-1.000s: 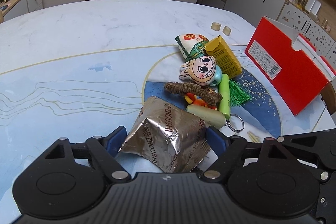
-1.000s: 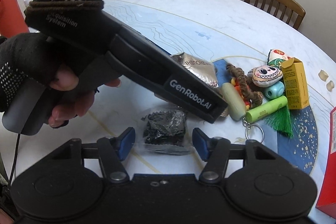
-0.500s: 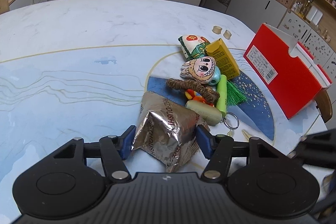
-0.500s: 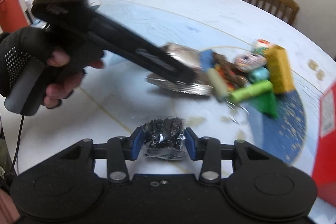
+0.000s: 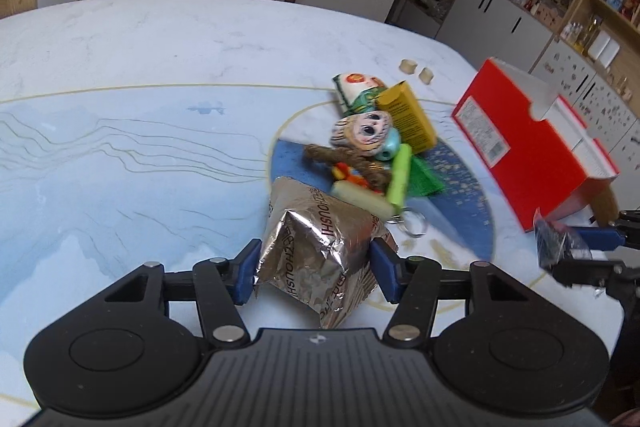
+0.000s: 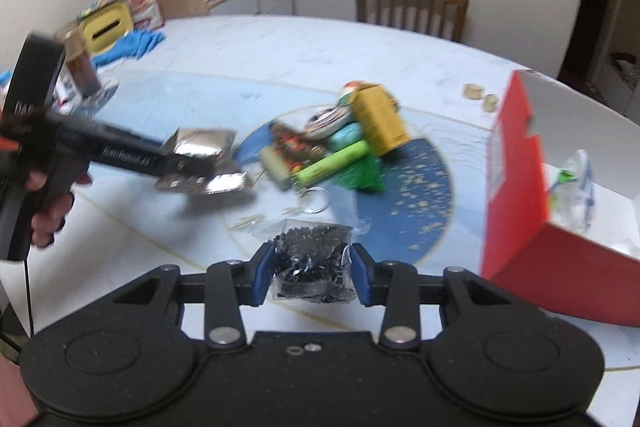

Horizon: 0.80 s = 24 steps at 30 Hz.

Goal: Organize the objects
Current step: 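Carry the foil packet and screw bag into the red box with both grippers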

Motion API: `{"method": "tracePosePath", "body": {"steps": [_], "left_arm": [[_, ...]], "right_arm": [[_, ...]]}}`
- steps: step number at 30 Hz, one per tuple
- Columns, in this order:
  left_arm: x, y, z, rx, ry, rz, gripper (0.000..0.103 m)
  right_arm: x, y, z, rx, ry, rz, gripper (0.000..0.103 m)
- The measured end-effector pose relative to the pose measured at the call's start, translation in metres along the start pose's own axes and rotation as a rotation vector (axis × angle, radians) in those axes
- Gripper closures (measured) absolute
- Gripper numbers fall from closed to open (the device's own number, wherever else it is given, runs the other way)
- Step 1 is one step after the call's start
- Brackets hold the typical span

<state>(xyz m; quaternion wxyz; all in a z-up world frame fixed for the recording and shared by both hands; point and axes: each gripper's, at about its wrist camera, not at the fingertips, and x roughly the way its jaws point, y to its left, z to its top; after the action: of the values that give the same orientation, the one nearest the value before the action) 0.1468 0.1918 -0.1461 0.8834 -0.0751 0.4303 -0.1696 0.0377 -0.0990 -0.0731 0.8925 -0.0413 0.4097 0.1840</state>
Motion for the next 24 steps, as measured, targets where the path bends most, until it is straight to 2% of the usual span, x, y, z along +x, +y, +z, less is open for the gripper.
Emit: {"method": "tracePosePath", "body": {"steps": [5,13,24], "left_arm": [[-0.015,-0.027,0.002,-0.001,-0.008,-0.011,0.046],[-0.027,-0.083,0.02,0.008,-0.037,-0.071,0.046],[-0.004,-0.174,0.054,0.1,-0.027,-0.139,0.046]], "right_arm": [[-0.025,-0.028,0.006,0.032,-0.045,-0.021,0.064],[-0.059,-0.08,0.013,0.086,-0.099,-0.059,0.064],[-0.093,-0.169,0.01,0.16,-0.163,-0.133,0.064]]}}
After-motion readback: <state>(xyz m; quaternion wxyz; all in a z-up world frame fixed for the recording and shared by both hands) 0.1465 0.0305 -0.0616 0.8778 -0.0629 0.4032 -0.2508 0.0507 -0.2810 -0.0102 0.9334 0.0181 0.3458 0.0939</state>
